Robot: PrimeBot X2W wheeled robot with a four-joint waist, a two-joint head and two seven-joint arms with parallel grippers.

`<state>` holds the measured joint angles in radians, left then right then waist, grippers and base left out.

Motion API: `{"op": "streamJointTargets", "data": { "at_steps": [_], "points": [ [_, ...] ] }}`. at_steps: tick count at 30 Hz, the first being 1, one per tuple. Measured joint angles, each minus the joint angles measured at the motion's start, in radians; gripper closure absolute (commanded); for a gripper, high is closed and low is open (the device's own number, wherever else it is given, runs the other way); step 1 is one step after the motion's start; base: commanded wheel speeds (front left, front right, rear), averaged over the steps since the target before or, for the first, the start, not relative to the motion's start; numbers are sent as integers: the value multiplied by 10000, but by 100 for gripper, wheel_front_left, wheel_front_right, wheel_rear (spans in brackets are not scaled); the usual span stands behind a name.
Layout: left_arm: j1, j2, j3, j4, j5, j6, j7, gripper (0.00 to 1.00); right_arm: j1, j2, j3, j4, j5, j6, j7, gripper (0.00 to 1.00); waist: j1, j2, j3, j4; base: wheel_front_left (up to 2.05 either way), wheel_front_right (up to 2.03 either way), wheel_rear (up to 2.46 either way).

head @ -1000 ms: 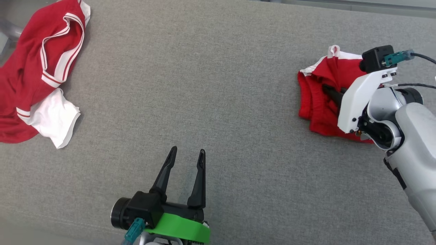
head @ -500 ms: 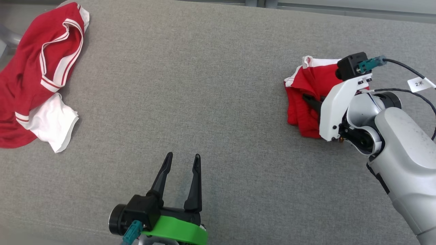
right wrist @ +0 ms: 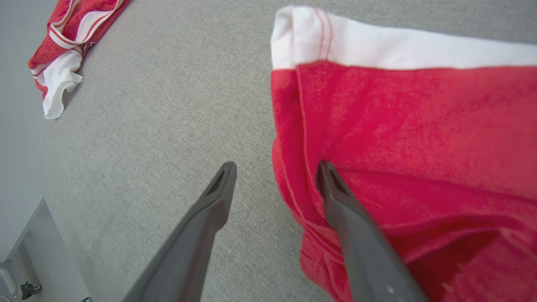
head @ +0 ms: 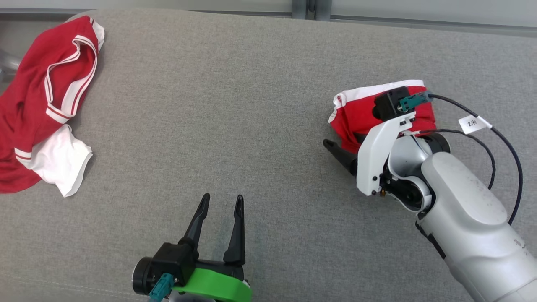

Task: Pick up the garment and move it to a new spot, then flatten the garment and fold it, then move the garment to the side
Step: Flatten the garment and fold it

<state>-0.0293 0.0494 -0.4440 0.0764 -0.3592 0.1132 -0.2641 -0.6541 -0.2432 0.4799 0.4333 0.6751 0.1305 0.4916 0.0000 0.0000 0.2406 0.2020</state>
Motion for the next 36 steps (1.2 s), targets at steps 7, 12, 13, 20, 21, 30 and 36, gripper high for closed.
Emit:
{"op": "streamJointTargets", "data": {
  "at_steps": [7, 12, 13, 20, 21, 30, 36],
  "points": [
    [303, -2, 387, 192, 0, -50, 0, 0, 956, -67, 190, -997, 407, 2, -1406, 0, 0, 0, -531, -173, 0, 0, 0],
    [743, -2, 865, 234, 65, -94, 0, 0, 1781, -940, -117, -1695, -656, 2, -3507, 0, 0, 0, -1047, -348, 0, 0, 0],
    [829, -2, 943, 238, 94, -121, 0, 0, 1963, -1099, -219, -1741, -865, 2, -3845, 0, 0, 0, -1140, -384, 0, 0, 0],
    [1467, 0, 1569, 29, 357, -213, 0, 0, 3689, -1900, -1131, -1714, -2163, 6, -6222, 0, 0, 0, -1824, -768, 0, 0, 0],
    [1565, 0, 1659, 2, 397, -244, 0, 0, 3959, -2006, -1333, -1561, -2431, 4, -6564, 0, 0, 0, -1931, -826, 0, 0, 0],
    [2220, 2, 2581, -491, 965, -477, 0, 0, 6003, -1553, -3547, -1394, -3822, 8, -7505, 0, 0, 0, -2709, -1299, 0, 0, 0],
    [2272, 0, 2754, -274, 1338, -1473, 2, 0, 7304, -681, -4880, -2569, -4585, 6, -7543, 0, -1, 0, -3023, -1416, 0, 0, 0]
  ]
}}
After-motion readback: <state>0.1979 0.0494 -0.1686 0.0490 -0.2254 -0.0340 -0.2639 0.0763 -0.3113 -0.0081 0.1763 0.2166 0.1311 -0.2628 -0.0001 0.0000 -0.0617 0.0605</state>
